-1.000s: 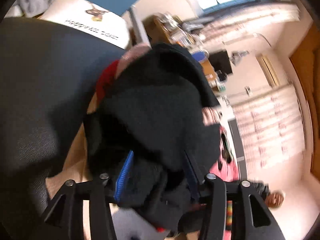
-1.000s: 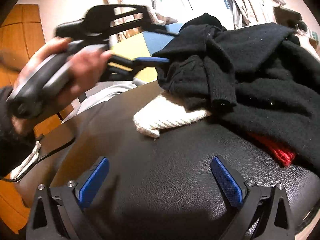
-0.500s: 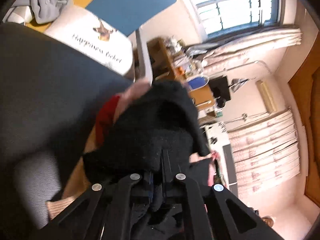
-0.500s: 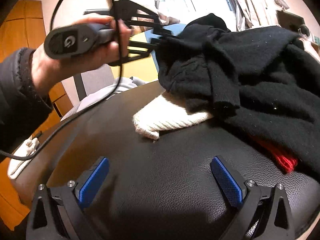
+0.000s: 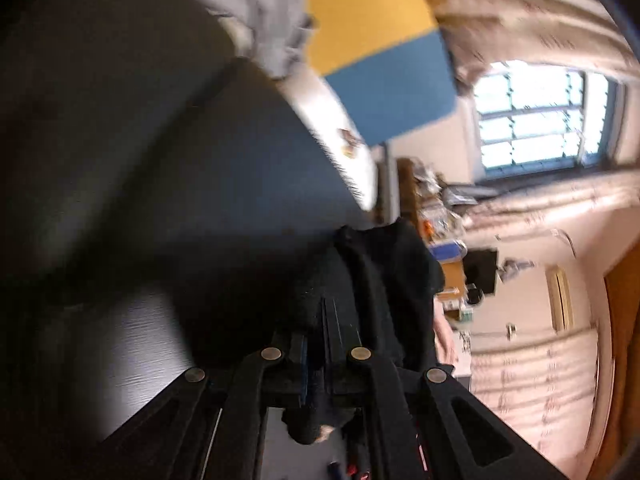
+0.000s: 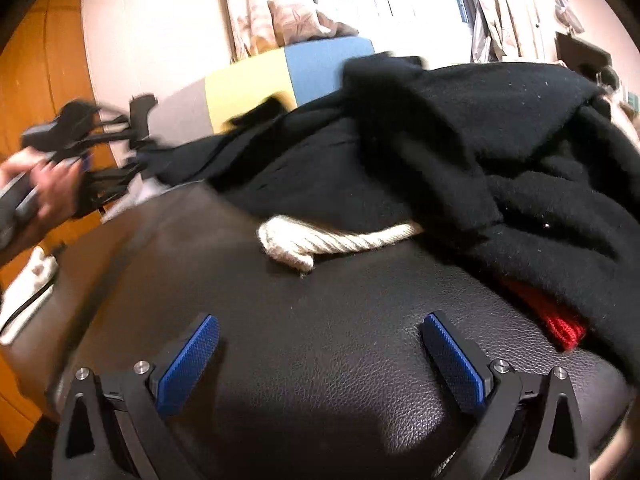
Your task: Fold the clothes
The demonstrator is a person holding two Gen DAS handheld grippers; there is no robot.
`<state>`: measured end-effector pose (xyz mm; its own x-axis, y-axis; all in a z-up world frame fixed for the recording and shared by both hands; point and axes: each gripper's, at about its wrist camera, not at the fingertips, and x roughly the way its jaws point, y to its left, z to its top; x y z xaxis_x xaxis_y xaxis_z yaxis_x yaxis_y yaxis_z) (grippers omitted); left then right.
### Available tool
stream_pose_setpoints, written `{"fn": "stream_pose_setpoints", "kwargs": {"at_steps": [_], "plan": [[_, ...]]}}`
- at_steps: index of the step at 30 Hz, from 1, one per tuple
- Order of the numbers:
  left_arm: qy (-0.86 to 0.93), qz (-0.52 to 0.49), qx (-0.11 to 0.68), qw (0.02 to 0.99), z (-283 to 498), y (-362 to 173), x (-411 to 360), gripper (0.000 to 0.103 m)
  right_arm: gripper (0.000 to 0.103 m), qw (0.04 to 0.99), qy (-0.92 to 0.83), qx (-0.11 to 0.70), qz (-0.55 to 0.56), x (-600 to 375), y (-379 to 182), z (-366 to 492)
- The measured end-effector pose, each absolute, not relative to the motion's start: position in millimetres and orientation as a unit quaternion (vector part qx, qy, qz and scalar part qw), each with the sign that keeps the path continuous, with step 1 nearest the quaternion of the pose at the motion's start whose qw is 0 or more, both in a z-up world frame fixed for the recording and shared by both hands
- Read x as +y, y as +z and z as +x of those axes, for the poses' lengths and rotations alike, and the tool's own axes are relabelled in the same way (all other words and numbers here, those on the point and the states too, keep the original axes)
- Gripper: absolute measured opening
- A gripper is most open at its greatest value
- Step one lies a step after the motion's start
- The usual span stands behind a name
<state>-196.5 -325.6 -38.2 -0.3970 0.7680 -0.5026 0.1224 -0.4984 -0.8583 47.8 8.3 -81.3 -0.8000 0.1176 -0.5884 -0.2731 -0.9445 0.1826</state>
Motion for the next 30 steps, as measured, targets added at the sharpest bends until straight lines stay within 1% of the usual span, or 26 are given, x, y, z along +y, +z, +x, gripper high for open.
{"fn": "stream_pose_setpoints", "kwargs": {"at_steps": [3,6,9,13,15,18,19,21,23,27,30], "plan": [[0.708,-0.502,-0.454,0.202,-179,-51,-356,0.003,0.103,0.109,0.935,0.139,-0.306,4,-78,51],[0.713,-0.504,-0.451,0.186,-164,-56,-375,0.016,0.103,0.108,0.930,0.157,-0.314,4,-73,55],[0.739,-0.494,-0.418,0.185,-149,-50,-385,0.019,0.103,0.101,0.924,0.195,-0.314,9,-61,59],[0.757,-0.495,-0.371,0.212,-130,-41,-371,0.021,0.103,0.117,0.925,0.181,-0.313,7,-54,60],[0.766,-0.507,-0.325,0.228,-124,-36,-352,0.021,0.103,0.127,0.927,0.166,-0.310,10,-47,63],[0.783,-0.511,-0.248,0.255,-124,-29,-311,0.028,0.103,0.146,0.930,0.149,-0.303,19,-35,64],[0.790,-0.510,-0.217,0.261,-125,-26,-297,0.033,0.103,0.152,0.930,0.145,-0.301,21,-32,65],[0.802,-0.506,-0.167,0.269,-130,-21,-271,0.037,0.103,0.161,0.931,0.135,-0.298,27,-28,69],[0.811,-0.499,-0.142,0.272,-138,-15,-251,0.041,0.103,0.160,0.934,0.124,-0.294,36,-25,67],[0.821,-0.488,-0.101,0.278,-159,-8,-217,0.049,0.103,0.106,0.952,0.072,-0.278,33,-12,40],[0.823,-0.498,-0.087,0.260,-187,-17,-202,0.050,0.103,0.086,0.955,0.048,-0.279,33,-7,4]]}}
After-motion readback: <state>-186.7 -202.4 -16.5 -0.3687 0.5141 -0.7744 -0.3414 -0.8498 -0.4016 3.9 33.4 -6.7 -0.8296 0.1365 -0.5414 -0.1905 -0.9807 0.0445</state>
